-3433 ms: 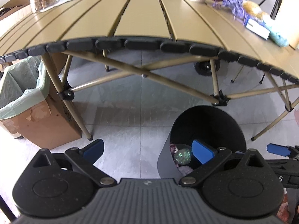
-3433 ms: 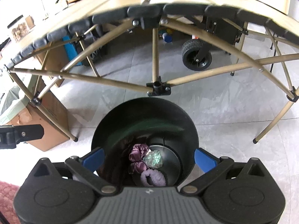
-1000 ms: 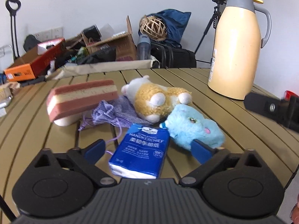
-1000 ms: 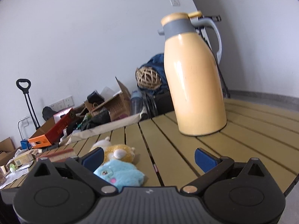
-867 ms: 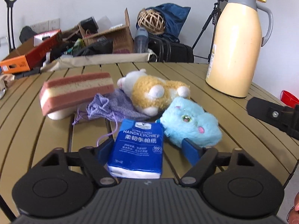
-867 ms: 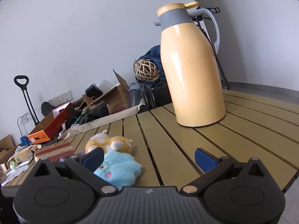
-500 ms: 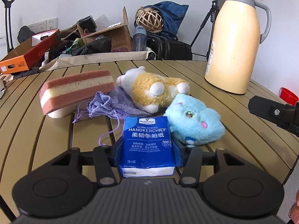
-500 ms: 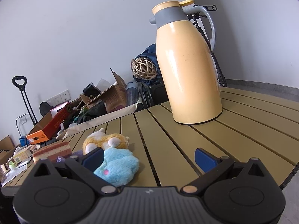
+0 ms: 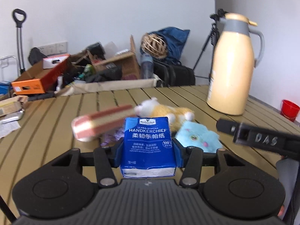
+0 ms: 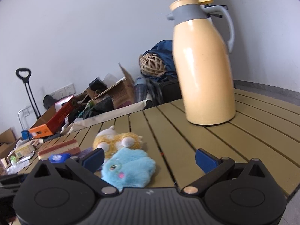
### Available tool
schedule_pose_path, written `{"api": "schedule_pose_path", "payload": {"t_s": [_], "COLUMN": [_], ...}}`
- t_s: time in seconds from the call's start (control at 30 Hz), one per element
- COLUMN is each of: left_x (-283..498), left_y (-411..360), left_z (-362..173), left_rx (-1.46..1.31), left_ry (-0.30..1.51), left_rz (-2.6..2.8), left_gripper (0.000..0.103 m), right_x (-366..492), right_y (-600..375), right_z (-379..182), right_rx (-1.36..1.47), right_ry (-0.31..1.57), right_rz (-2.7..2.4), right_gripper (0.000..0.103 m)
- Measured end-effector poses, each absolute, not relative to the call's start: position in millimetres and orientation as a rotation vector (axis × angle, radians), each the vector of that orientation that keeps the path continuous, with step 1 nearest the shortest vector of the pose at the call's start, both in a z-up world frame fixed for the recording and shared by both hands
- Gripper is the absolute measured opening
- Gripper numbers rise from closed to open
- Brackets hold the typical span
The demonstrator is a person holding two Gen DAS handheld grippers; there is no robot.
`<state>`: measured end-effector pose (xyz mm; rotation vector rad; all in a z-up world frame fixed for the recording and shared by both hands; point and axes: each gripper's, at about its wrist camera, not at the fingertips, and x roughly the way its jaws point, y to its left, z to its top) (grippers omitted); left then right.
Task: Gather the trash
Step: 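Grasp the blue tissue pack with the left gripper while the right gripper grasps the light-blue plush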
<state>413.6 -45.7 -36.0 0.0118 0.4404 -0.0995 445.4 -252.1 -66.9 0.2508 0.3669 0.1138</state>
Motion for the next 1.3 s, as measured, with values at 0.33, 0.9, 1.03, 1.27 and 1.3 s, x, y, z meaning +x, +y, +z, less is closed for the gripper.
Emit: {"api": "schedule_pose_path", "payload": {"t_s": [0.33,0.9,1.03,1.27,1.3], "left_x": [403,412,413,413,412], "left_y": [8,43,43,40,39], "left_z": [-19,-28,-29,-28,-28], "left_rx": [-0.036,-0.066,-0.064,-0.055,-0.055], "left_ry": [0.415,0.459,0.461,0.455,0.453], "left_rz": [0.006,0.078,0.083,0.082,0.082], "left_gripper": [0.052,0.052,0.052,0.052,0.052], "right_x": [479,517,521,522,522], "right_y": [-215,-193,-190,-192,-191], "right_z": [-69,-78,-80,-81,-81], "right_rx": [0.161,0.086,0.072,0.087,0.086], "right_ry": [0.483,0.612,0.632,0.639,0.639], "right_rz": [0.122,0.111,0.11,0.13,0.13], "right_gripper": [0.103,0.103,0.103,0.097,0.095]}}
